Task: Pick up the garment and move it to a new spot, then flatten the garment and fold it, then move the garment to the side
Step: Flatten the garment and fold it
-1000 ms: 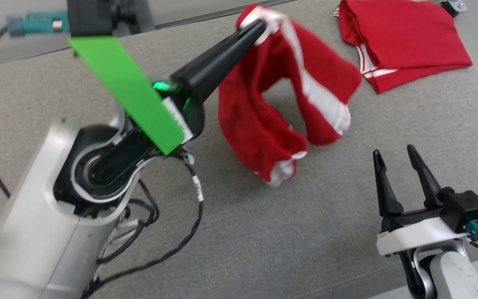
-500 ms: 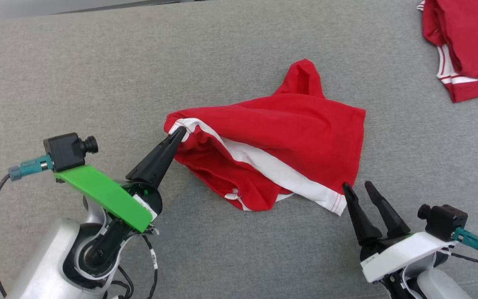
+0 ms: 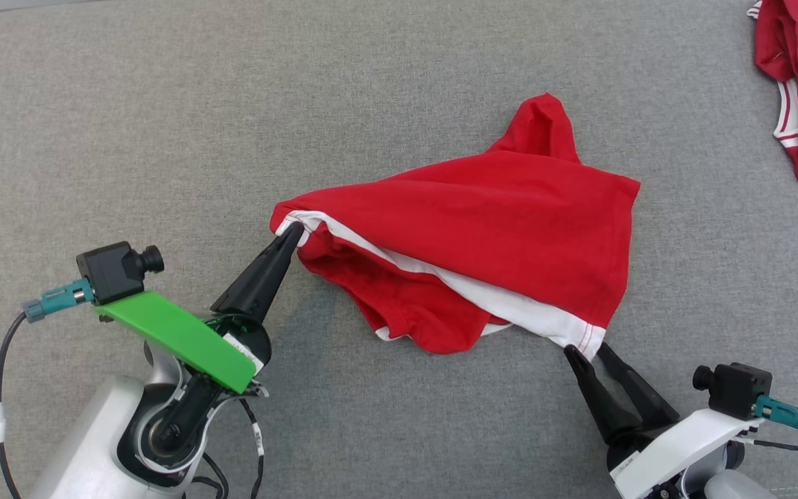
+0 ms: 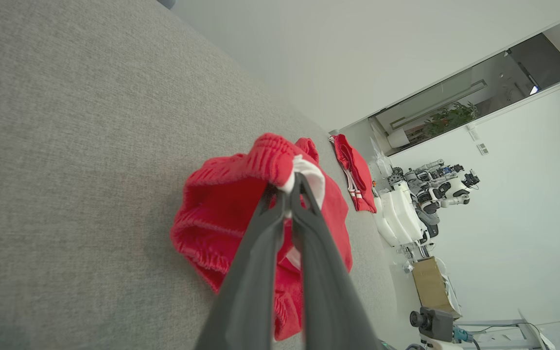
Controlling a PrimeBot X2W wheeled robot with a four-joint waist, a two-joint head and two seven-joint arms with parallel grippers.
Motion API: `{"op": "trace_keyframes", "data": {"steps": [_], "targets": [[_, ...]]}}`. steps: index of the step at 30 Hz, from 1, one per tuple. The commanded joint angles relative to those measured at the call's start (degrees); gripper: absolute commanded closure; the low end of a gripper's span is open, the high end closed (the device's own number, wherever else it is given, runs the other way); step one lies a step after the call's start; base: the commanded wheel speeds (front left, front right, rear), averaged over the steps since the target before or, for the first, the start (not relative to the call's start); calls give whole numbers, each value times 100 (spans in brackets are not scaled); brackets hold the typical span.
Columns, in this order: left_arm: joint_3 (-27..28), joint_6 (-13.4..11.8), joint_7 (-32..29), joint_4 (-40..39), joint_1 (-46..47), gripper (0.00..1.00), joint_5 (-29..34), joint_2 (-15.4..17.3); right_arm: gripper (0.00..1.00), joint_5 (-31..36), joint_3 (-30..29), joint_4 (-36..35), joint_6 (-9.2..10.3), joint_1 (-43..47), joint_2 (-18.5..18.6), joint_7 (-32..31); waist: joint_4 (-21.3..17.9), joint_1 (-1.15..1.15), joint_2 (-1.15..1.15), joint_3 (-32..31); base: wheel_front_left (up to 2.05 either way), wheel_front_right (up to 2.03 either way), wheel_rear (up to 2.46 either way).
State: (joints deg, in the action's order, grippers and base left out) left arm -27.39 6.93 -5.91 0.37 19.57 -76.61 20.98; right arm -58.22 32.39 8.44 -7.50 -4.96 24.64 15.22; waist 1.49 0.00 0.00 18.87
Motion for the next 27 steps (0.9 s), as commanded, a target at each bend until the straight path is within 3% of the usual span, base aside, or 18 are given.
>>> {"op": "trace_keyframes", "data": {"steps": [1, 5, 9, 19, 20, 22, 27], "targets": [[3, 23, 33, 27, -66, 100, 1, 33, 24, 49, 37, 22, 4, -20, 33, -17, 6, 0, 0, -13, 0, 0, 0], [-17, 39, 43, 71, -85, 100, 6, 57, 29, 148, -25, -19, 4, 3, 33, -15, 5, 0, 0, -53, 0, 0, 0], [-29, 51, 56, 89, -104, 100, 2, 74, 47, 168, -19, -89, 3, 73, 17, -15, -11, 0, 0, -88, 0, 0, 0], [-61, 65, 83, 91, -28, 100, -14, 70, 58, 78, 50, 41, 3, -131, -11, -14, 27, 0, 0, -40, 0, 0, 0], [-59, 65, 86, 85, -21, 100, -19, 78, 66, 77, 62, 70, 3, -186, -22, -14, 31, 0, 0, -23, 0, 0, 0], [-60, 67, 86, 77, -4, 100, -16, 94, 100, 89, 62, 110, 3, -288, -39, -14, 39, 0, 0, 9, 0, 0, 0], [-80, 72, 57, 27, 97, 100, 95, 175, 100, 140, -315, -174, 3, -446, -38, -10, 11, 0, 0, 49, 0, 0, 0]]}}
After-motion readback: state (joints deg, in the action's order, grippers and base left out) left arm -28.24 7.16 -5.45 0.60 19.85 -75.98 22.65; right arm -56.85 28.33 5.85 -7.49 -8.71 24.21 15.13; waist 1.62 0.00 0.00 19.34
